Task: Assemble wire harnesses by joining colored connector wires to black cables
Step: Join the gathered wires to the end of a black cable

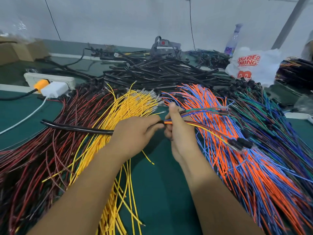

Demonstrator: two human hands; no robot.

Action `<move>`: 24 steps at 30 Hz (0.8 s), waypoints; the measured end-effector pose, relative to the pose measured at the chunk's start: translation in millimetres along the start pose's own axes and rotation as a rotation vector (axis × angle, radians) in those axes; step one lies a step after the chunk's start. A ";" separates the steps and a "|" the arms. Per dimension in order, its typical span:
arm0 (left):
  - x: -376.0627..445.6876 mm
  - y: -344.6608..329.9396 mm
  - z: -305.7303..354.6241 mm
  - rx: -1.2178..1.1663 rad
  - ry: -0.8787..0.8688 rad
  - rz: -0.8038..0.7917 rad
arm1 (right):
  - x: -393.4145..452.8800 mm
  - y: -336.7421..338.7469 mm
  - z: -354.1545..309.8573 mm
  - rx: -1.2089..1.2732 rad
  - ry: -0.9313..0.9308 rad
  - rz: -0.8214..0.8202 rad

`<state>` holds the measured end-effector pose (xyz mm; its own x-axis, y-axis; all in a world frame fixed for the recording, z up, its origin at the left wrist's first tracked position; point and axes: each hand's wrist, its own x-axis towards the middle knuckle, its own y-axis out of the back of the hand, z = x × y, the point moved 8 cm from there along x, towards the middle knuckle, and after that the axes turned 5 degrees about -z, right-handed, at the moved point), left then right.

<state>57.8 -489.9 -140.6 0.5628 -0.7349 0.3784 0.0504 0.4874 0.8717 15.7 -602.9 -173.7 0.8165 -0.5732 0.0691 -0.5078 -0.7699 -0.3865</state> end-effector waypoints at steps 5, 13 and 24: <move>3.0 0.2 -6.8 -0.166 0.050 0.015 | -1.5 3.9 -7.8 0.301 -0.068 -0.064; -2.9 6.9 -20.8 0.037 0.070 -0.009 | -0.9 32.5 -24.8 -0.248 0.125 0.196; 2.8 11.8 -11.0 0.139 -0.018 0.021 | -1.1 10.1 -26.4 -0.048 0.167 -0.045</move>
<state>69.0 -481.0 -132.8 0.5473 -0.7346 0.4011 -0.0764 0.4334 0.8980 2.4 -617.5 -153.4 0.7836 -0.5735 0.2387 -0.4876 -0.8059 -0.3358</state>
